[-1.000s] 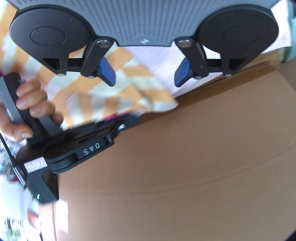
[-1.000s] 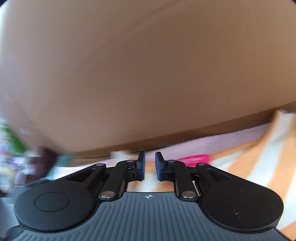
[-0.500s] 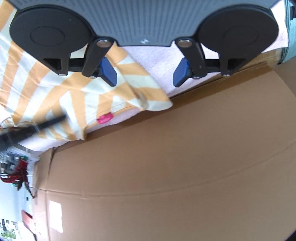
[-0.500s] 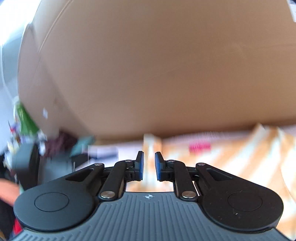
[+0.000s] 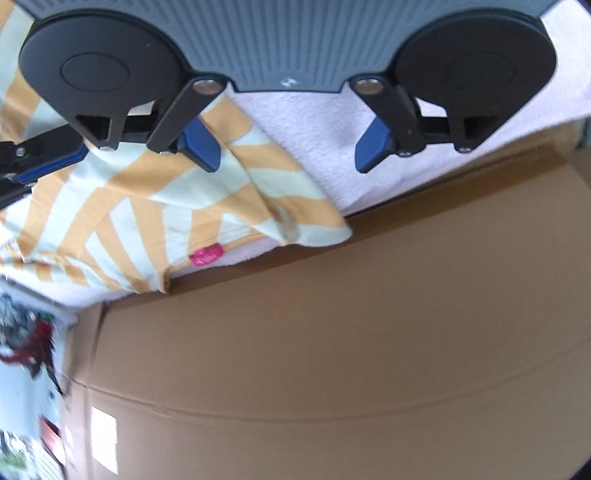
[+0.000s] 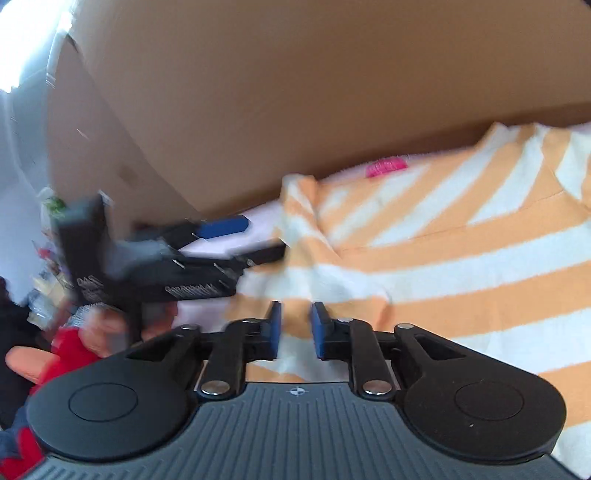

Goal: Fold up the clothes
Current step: 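Open the right gripper and pull it back from the folded shirt side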

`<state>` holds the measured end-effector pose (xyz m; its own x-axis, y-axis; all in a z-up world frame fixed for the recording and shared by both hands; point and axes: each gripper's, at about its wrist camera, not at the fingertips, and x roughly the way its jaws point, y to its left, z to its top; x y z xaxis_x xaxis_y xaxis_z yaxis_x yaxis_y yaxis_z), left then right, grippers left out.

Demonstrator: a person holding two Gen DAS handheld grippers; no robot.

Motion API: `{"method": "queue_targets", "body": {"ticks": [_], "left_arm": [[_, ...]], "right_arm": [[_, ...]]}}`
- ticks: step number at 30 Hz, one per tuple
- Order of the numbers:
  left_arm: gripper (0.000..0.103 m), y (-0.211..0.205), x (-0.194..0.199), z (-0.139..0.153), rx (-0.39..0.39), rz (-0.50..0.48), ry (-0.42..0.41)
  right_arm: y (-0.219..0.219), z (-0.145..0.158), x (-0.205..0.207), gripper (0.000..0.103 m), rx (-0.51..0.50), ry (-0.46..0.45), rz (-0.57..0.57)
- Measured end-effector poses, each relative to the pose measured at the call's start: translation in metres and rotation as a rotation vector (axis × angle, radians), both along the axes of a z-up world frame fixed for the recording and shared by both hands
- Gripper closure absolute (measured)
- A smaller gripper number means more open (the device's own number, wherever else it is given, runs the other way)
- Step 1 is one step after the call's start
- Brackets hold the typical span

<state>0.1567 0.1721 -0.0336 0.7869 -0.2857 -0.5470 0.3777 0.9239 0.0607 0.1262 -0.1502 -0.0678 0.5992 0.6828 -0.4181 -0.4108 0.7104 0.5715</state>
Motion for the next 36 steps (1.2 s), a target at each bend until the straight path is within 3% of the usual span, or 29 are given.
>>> {"method": "queue_targets", "body": {"ticks": [1,3,7,11,14,16,21,24,25,29,32,36], "left_arm": [[0.042,0.001,0.002,-0.002,0.002,0.044,0.002],[0.051,0.001,-0.012,0.003,0.03,0.101,0.001],[0.047,-0.001,-0.075,0.023,-0.028,0.092,-0.011],[0.034,-0.029,-0.132,0.019,0.019,0.035,-0.023],[0.042,-0.053,-0.167,0.01,0.064,-0.01,-0.013],[0.054,-0.064,-0.179,-0.005,0.095,-0.028,-0.001],[0.054,-0.073,-0.221,-0.021,0.198,-0.005,-0.087],[0.057,-0.069,-0.246,-0.017,0.19,-0.035,-0.098],[0.055,-0.069,-0.254,-0.015,0.183,-0.049,-0.107],[0.036,-0.078,-0.271,-0.011,0.137,-0.085,-0.18],[0.044,-0.085,-0.268,-0.021,0.147,-0.107,-0.111],[0.049,-0.075,-0.282,-0.022,0.132,-0.13,-0.104]], "right_arm": [[0.001,-0.001,0.0,0.084,0.008,0.015,-0.021],[-0.007,-0.004,0.0,0.086,0.065,0.053,-0.07],[0.003,-0.01,0.003,0.085,0.088,0.068,-0.07],[0.007,-0.005,-0.004,0.079,0.052,0.038,-0.056],[0.014,-0.007,-0.002,0.079,0.05,0.034,-0.055],[0.018,-0.007,-0.003,0.078,0.043,0.015,-0.056],[0.023,0.0,-0.015,0.075,0.048,-0.106,-0.039],[0.023,0.002,-0.016,0.072,0.047,-0.13,-0.032],[0.022,0.003,-0.016,0.066,0.043,-0.129,-0.034],[0.018,0.004,-0.012,0.056,0.042,-0.118,-0.052],[0.021,0.004,-0.013,0.052,0.037,-0.121,-0.05],[0.029,0.005,-0.018,0.052,0.017,-0.152,-0.056]]}}
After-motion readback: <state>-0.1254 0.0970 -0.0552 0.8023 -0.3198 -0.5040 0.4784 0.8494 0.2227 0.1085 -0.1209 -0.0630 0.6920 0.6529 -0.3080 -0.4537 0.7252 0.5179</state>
